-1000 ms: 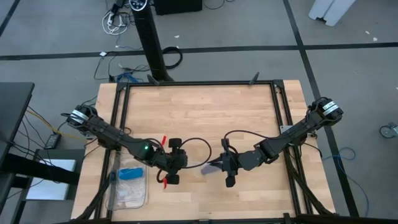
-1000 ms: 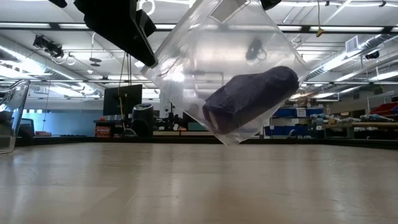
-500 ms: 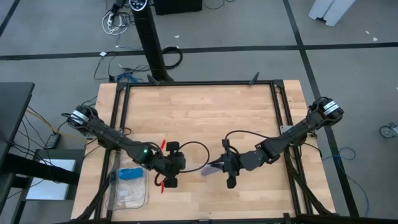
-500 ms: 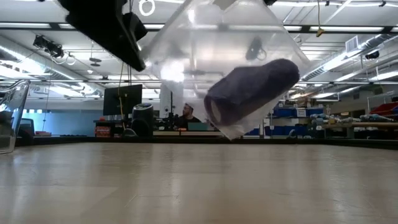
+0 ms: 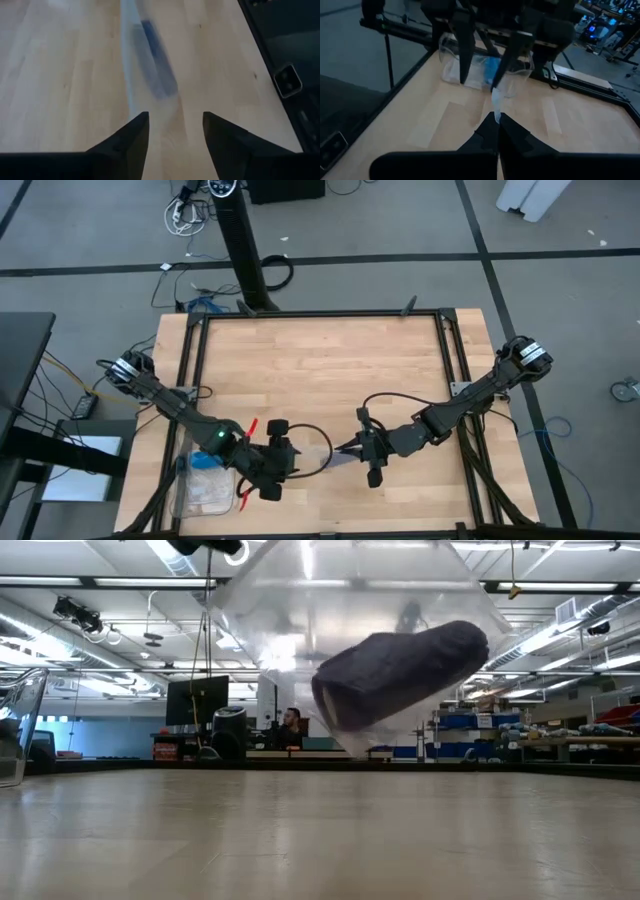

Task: Roll bandage
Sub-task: Put the transparent zip bag into the transparent bin

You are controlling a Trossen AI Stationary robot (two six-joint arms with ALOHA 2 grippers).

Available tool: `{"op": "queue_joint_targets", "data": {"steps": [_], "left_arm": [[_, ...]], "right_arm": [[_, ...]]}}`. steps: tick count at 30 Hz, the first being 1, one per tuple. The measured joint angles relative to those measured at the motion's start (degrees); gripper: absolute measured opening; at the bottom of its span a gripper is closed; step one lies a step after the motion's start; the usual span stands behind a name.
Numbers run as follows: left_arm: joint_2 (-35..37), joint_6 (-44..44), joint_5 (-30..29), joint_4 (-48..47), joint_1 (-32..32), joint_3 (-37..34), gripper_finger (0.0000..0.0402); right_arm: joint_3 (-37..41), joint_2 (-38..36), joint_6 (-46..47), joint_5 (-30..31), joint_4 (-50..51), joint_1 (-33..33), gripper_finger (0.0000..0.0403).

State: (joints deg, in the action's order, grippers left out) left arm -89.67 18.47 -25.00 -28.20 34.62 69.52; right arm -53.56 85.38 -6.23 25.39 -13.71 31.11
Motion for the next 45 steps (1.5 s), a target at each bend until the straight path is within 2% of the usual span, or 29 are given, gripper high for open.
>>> {"op": "queue_joint_targets", "data": {"steps": [7,9,11,13,17,20,22,26,29,36,41,45], "left_arm": [[0.1,-1.4,-0.2,1.2,-1.3,0.1,0.0195],[0.2,-2.0,-1.1,-1.3,-1.1,1.0,0.0195],[0.3,-0.6,-1.2,-7.8,-0.4,4.2,0.0195],[0.4,2.7,-1.4,-18.7,0.4,7.9,0.0194],[0.4,14.5,-1.0,-41.5,2.2,14.1,0.0188],[0.6,24.5,1.4,-56.1,3.9,15.4,0.0181],[0.5,28.4,3.0,-62.3,5.3,14.9,0.0175],[2.2,25.4,3.0,-59.4,7.5,10.2,0.0163],[2.9,27.0,2.8,-62.3,7.5,6.4,0.0157],[8.9,30.2,7.2,-58.1,7.0,-5.8,0.0151],[12.8,31.3,8.7,-52.4,6.7,-11.3,0.0151],[13.9,31.7,8.8,-52.3,6.2,-14.5,0.0152]], "right_arm": [[0.0,0.1,-0.1,-1.7,-0.6,-0.4,0.0],[0.0,0.1,-0.1,-1.7,-0.5,-0.4,0.0],[0.0,0.1,-0.1,-1.7,-0.1,-0.4,0.0],[0.0,0.1,0.0,-1.7,0.6,-0.4,0.0],[0.1,0.1,0.1,-1.7,1.3,-0.4,0.0],[0.1,0.1,0.1,-1.6,1.4,-0.4,0.0],[0.1,0.1,0.1,-1.6,1.4,-0.4,0.0],[0.1,0.1,0.1,-2.1,1.6,-0.6,0.0],[0.1,0.2,0.3,-2.9,1.7,-0.8,0.0],[0.1,0.2,0.1,-3.6,2.0,-1.6,0.0],[0.1,0.2,0.3,-4.7,2.0,-1.9,0.0],[0.1,0.2,0.4,-4.8,2.0,-2.0,0.0]]}}
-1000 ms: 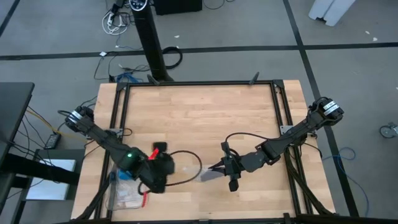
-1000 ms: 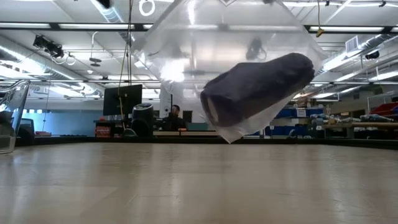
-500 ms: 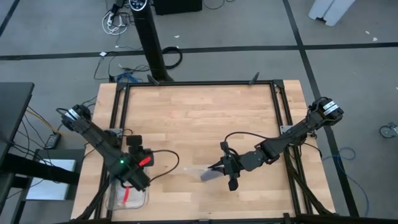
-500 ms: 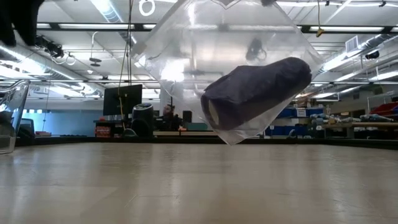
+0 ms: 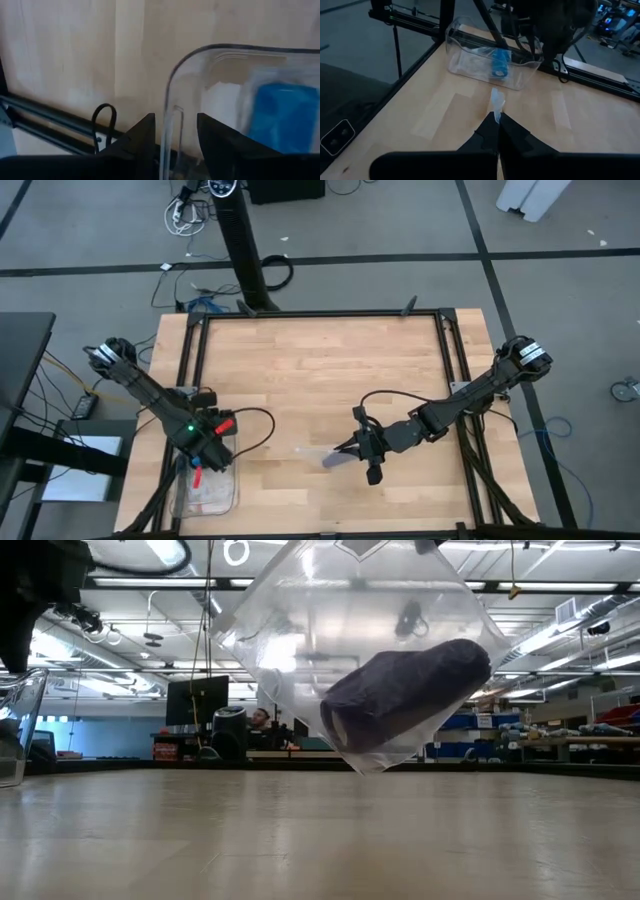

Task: Roll bandage
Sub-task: Put the transparent zip bag into the transparent bin

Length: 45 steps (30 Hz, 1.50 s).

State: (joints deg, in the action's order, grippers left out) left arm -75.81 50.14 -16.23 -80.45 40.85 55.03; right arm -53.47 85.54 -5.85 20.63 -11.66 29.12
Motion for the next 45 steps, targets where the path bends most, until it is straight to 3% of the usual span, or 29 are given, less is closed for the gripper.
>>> {"op": "queue_joint_targets", "data": {"steps": [8,13,23,35,45], "left_arm": [[0.0,-0.2,-0.7,3.7,-2.3,-3.8,0.0158],[0.0,-3.7,-0.7,12.1,-4.1,-7.0,0.0149],[0.2,-8.8,0.4,24.6,-8.8,-8.7,0.0013],[-0.5,-24.4,-4.6,47.3,-17.7,-9.0,0.0013],[-8.8,-40.2,0.4,63.4,-26.8,-8.9,0.0013]], "right_arm": [[0.0,0.0,0.0,-0.4,0.3,0.0,0.0],[0.0,0.0,-0.3,-0.4,0.3,0.0,0.0],[0.0,0.0,-0.3,-0.4,0.2,0.5,0.0],[0.0,-0.7,-0.6,6.2,3.0,5.2,0.0],[0.0,-7.1,-1.2,16.3,6.9,11.9,0.0]]}}
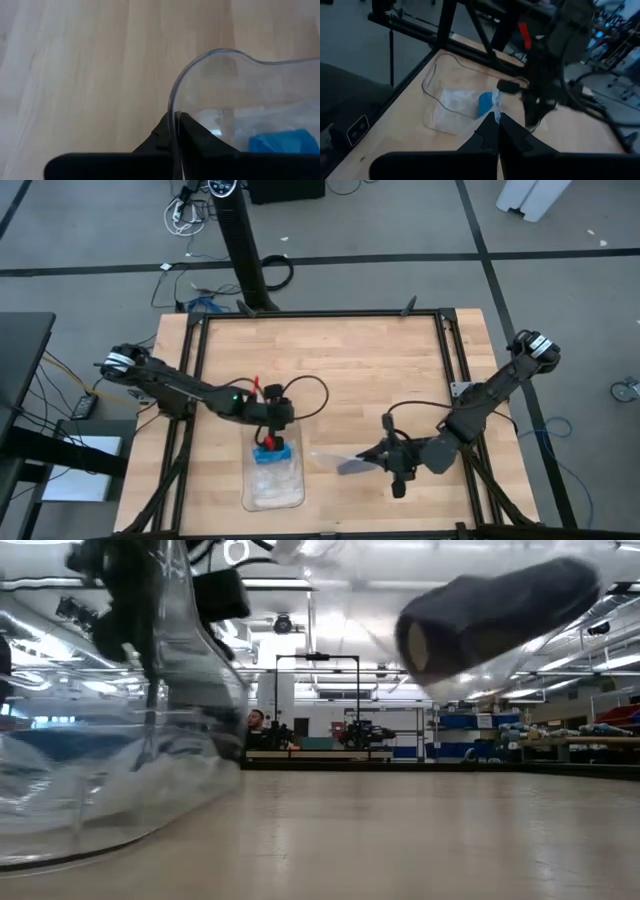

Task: Roll bandage
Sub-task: Put the transparent zip bag into the transparent bin

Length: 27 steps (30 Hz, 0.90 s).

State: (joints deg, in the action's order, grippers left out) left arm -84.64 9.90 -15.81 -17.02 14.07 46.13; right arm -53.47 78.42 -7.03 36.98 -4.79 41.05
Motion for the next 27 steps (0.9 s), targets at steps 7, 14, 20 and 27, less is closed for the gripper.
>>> {"op": "queue_joint_targets", "data": {"steps": [7,14,20,27], "left_arm": [[-3.7,-7.1,5.5,10.2,-5.9,0.2,0.0012],[-4.2,-12.3,7.8,13.1,-10.2,2.8,0.0011],[-8.8,-14.2,12.1,15.3,-12.6,5.7,0.0011],[-14.7,-14.9,12.4,12.3,-12.6,12.2,0.0032]], "right_arm": [[0.0,-3.7,-0.2,6.1,3.9,3.4,0.0],[0.0,-5.0,-1.1,7.2,4.7,3.9,0.0],[0.0,-5.0,-1.8,8.5,4.7,4.0,0.0],[0.0,-5.0,-2.1,9.9,5.0,5.1,0.0]]}}
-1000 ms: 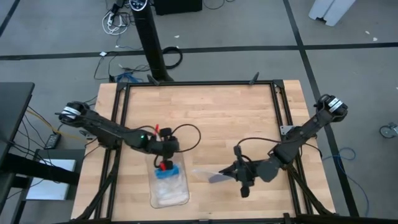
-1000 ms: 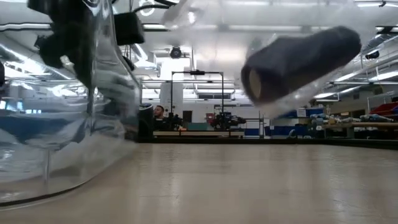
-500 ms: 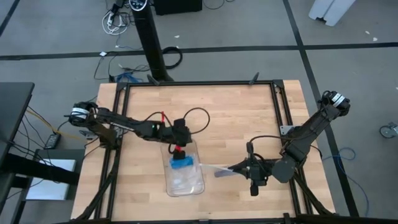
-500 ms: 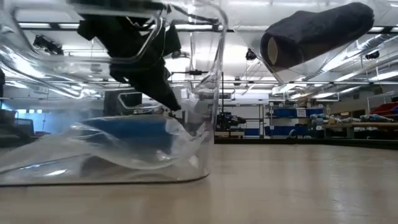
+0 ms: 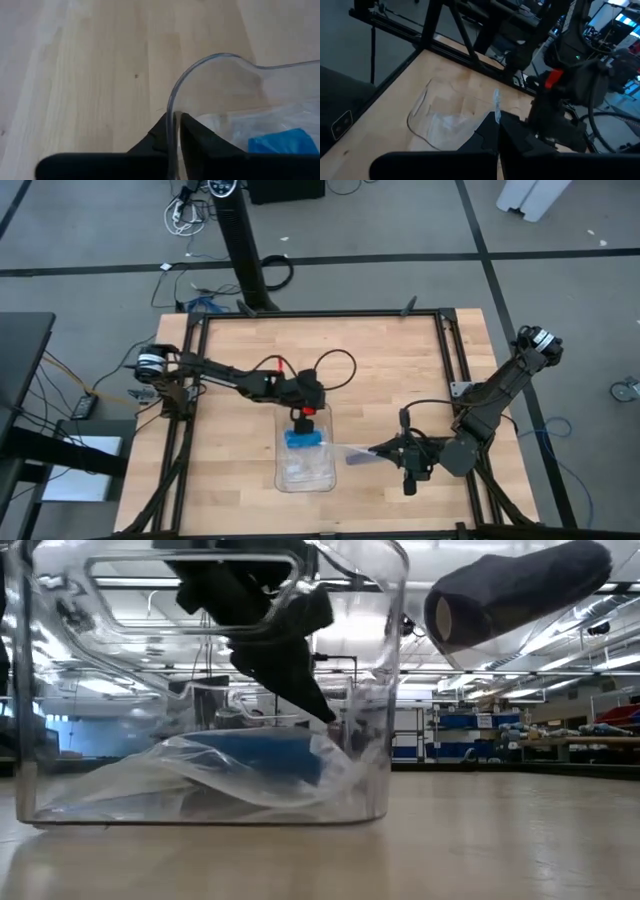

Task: Roll bandage
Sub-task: Put the transparent zip bag into the transparent bin

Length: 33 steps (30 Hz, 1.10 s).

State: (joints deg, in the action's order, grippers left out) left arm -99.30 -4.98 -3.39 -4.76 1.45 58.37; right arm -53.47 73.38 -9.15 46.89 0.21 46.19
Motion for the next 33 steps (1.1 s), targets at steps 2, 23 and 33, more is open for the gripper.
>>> {"op": "queue_joint_targets", "data": {"steps": [2,23,33], "left_arm": [[-0.2,0.0,-0.3,-2.7,0.0,1.8,0.0047],[10.2,5.4,13.8,-27.3,2.0,24.1,0.0165],[7.9,3.8,10.9,-24.1,7.7,23.9,0.0188]], "right_arm": [[0.0,0.0,0.0,0.0,0.1,0.2,0.0],[0.0,0.0,-0.1,-3.0,0.3,-5.6,0.0],[0.0,0.0,-0.5,-6.2,-0.2,-8.2,0.0]]}}
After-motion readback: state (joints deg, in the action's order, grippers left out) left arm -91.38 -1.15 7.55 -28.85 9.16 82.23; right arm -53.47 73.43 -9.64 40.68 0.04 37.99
